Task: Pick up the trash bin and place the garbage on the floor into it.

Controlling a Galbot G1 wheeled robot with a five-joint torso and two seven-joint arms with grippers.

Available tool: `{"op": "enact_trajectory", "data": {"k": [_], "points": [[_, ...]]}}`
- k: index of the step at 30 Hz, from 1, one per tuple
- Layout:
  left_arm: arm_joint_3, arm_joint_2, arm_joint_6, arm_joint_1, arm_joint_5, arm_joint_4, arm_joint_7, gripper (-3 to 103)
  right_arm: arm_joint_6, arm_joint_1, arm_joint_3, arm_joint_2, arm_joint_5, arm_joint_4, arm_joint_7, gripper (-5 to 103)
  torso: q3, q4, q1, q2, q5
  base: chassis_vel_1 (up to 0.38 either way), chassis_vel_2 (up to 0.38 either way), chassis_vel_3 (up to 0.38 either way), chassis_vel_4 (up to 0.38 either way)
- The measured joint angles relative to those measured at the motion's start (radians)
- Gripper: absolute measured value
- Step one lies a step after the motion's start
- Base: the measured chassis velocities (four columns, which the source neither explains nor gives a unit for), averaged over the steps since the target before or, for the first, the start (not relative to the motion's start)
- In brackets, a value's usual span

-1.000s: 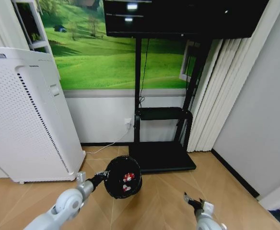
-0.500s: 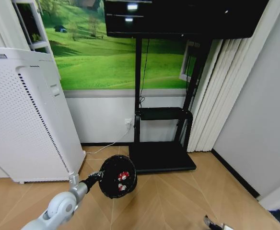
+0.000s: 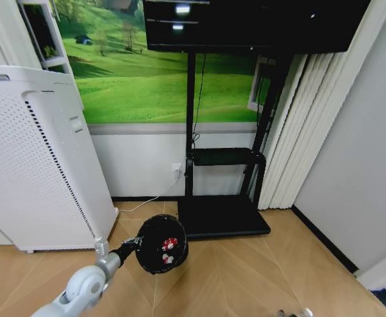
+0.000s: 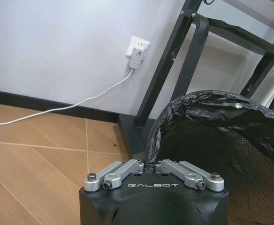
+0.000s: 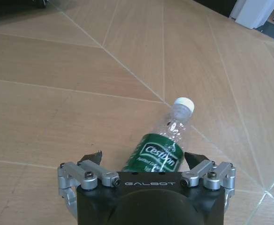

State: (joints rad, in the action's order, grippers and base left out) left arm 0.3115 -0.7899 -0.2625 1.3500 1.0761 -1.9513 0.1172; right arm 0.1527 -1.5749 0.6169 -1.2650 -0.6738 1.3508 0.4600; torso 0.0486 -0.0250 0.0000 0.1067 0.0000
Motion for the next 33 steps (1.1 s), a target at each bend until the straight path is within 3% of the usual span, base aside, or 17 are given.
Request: {"op": "enact_trajectory", "data": {"k": [2, 5, 7, 9, 21, 26, 33], "points": [[-0.004, 0.002, 0.0, -0.004, 0.004, 0.002, 0.003, 3, 0.003, 0.009, -0.005, -0.001, -0.005, -0.008, -0.001, 97, 0.0, 0.0001, 0.0, 0.0, 0.0, 0.0, 0.0, 0.0, 0.0], [-0.014, 0.012, 0.0, -0.009, 0.017, 0.003, 0.01, 3, 0.008, 0.034, -0.022, -0.003, -0.033, -0.032, -0.001, 83, 0.0, 0.0002, 0.0, 0.0, 0.0, 0.0, 0.0, 0.0, 0.0], [-0.014, 0.016, 0.0, -0.01, 0.02, 0.003, 0.011, 3, 0.008, 0.04, -0.025, -0.003, -0.034, -0.039, -0.001, 83, 0.0, 0.0002, 0.0, 0.0, 0.0002, 0.0, 0.0, 0.0, 0.0], [-0.013, 0.027, 0.0, -0.011, 0.028, 0.005, 0.011, 3, 0.002, 0.053, -0.033, -0.002, -0.032, -0.057, 0.0, 67, 0.0, 0.0002, 0.0, 0.0, -0.0001, 0.0, 0.0, 0.0, 0.0], [-0.012, 0.027, 0.004, -0.017, 0.036, 0.012, 0.01, 3, -0.003, 0.069, -0.047, 0.002, -0.04, -0.068, 0.018, 33, 0.0, 0.0001, 0.0, 0.0, -0.0001, 0.0, 0.0, 0.0, 0.0], [-0.014, 0.025, 0.005, -0.018, 0.035, 0.015, 0.01, 3, 0.0, 0.062, -0.046, 0.007, -0.054, -0.054, 0.019, 25, 0.0, 0.0002, 0.0, 0.0, 0.0003, 0.0, 0.0, 0.0, 0.0], [-0.023, 0.021, 0.005, -0.023, 0.033, 0.017, 0.01, 3, 0.005, 0.041, -0.036, 0.009, -0.082, -0.012, -0.001, 25, 0.0, 0.0001, 0.0, 0.0, 0.0001, 0.0, 0.0, 0.0, 0.0]]}}
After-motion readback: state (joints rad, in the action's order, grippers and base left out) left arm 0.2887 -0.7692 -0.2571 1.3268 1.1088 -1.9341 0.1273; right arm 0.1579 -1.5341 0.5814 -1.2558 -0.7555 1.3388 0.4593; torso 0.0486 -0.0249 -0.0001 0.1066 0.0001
